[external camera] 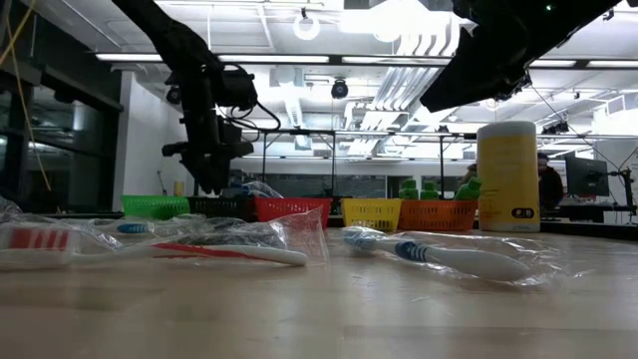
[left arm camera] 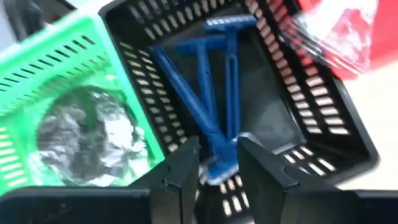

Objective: Pick & Place Travel size toiletries
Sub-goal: Put the blue toothbrush into the red basket

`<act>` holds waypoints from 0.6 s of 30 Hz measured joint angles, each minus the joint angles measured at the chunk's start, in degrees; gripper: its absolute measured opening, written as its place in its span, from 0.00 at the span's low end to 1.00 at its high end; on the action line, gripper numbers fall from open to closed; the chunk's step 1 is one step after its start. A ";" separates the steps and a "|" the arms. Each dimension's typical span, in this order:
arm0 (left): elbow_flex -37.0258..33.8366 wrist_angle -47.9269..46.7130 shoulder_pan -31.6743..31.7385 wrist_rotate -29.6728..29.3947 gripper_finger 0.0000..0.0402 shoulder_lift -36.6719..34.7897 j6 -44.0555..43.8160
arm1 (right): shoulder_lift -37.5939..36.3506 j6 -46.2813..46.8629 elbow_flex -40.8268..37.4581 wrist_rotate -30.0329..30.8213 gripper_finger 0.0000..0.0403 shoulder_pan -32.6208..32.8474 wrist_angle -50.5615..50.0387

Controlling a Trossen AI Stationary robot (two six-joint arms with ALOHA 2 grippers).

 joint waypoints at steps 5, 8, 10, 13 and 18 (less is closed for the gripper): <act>0.00 -4.58 -0.01 3.85 0.28 -2.55 1.46 | 0.00 0.29 0.00 -0.02 0.59 0.00 -0.01; 0.04 -9.80 -1.90 4.85 0.28 -5.11 2.46 | 0.00 0.65 0.00 -0.02 0.59 0.00 -0.04; 0.02 -13.99 -4.21 5.03 0.28 -6.90 4.53 | 0.00 0.68 0.00 -0.02 0.59 0.00 -0.09; 0.05 -19.19 -9.74 5.12 0.28 -8.56 7.08 | 0.00 0.67 0.00 -0.02 0.59 0.00 -0.30; -2.57 -24.13 -19.45 4.49 0.28 -10.12 5.06 | 0.00 0.70 0.00 -0.10 0.59 0.06 -0.48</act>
